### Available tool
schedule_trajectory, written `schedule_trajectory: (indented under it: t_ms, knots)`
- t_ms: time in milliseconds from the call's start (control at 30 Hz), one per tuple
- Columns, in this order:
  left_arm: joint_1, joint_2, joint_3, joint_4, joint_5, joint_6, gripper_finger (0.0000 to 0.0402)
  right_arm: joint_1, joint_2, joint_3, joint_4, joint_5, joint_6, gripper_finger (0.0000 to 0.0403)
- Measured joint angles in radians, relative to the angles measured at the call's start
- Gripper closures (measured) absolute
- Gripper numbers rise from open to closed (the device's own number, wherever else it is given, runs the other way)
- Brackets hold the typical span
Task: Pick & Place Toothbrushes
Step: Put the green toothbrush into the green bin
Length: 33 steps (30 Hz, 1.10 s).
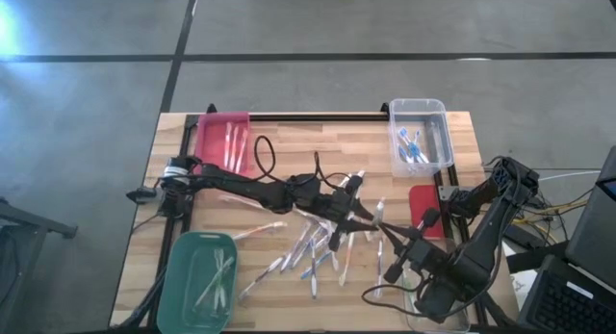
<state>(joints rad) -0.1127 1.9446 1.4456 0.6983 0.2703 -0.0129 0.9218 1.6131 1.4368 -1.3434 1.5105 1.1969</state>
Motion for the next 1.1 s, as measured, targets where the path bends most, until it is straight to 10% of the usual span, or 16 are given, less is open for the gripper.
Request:
schedule_trajectory:
  t_ms: [500,933,1100]
  knots:
    - [0.005,-0.024,-0.002,-0.086,0.006,-0.042,0.0376,0.004,-0.001,-0.001,0.000,-0.002,0.079,0.0346]
    - [-0.019,-0.403,-0.012,-0.865,-0.230,-0.169,0.0376,0.011,-0.017,-0.014,-0.015,-0.103,0.110,0.0222]
    - [-0.104,-0.606,-0.012,-1.125,-0.515,-0.265,0.0376,-0.019,-0.029,-0.048,-0.056,-0.105,0.171,0.0201]
